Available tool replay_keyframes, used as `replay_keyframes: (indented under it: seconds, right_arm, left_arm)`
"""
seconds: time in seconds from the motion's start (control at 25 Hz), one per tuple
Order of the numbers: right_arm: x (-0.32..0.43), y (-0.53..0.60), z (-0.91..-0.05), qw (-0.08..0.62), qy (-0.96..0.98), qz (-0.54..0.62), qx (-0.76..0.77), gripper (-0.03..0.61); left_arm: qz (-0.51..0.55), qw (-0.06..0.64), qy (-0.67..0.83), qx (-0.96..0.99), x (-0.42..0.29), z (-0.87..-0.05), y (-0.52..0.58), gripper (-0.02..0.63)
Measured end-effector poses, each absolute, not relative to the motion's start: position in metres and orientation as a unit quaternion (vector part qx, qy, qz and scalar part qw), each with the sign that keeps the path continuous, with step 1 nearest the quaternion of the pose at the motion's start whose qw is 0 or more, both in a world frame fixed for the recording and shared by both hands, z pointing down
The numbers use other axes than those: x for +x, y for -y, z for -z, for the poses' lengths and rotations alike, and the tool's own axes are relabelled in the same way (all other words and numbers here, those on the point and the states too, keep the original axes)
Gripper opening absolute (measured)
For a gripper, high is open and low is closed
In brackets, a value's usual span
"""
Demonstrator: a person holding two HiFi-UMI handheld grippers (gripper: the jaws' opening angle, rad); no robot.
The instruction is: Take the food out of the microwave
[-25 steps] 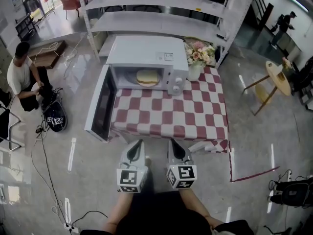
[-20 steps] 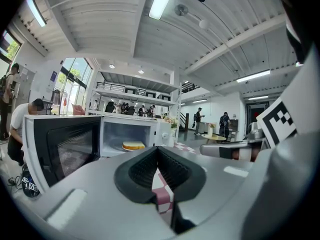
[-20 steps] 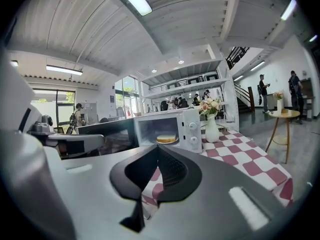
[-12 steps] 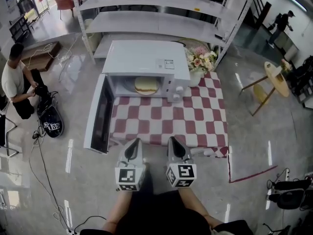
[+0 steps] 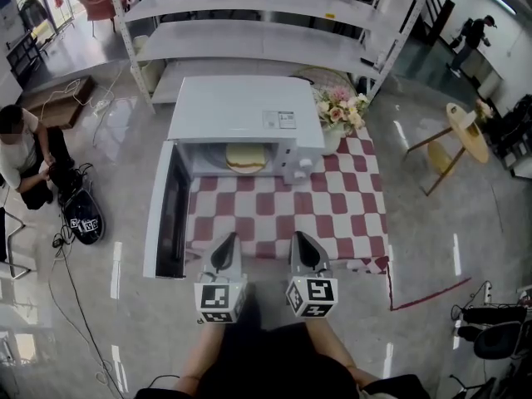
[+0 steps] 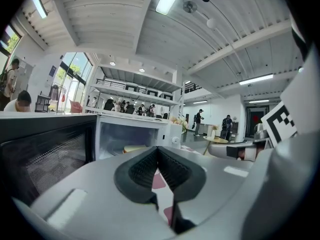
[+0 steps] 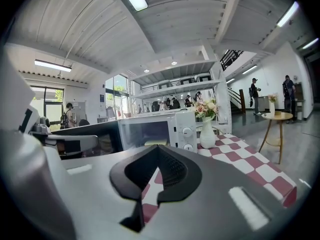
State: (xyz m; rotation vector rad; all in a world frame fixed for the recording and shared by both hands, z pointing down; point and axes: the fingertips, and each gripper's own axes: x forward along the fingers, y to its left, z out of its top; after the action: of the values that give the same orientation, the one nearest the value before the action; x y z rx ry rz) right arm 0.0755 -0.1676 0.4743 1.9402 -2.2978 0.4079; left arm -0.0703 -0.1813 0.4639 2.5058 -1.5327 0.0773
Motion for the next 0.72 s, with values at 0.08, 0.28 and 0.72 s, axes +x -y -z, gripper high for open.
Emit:
replay_keyframes:
  seconds: [0.08, 0.28, 0.72]
  right_arm:
    - [0.076, 0.176, -0.474, 0.053, 0.754, -0.134, 0.641, 0.002]
    - [0.076, 0.198, -0.475, 0.050, 0.751, -0.133, 0.644, 0.002]
    - [0.074, 0.237, -0.472, 0.037, 0.744, -0.124, 0.656, 0.002]
  left_arm:
    - [-0.028, 0.100, 0.518, 0.849, -0.071, -0.465, 0.190, 0.011]
    - [-0.029, 0.099, 0.516, 0.850, -0.072, -0.467, 0.213, 0.011]
    - [-0.027, 0.093, 0.503, 0.859, -0.071, -0.467, 0.255, 0.011]
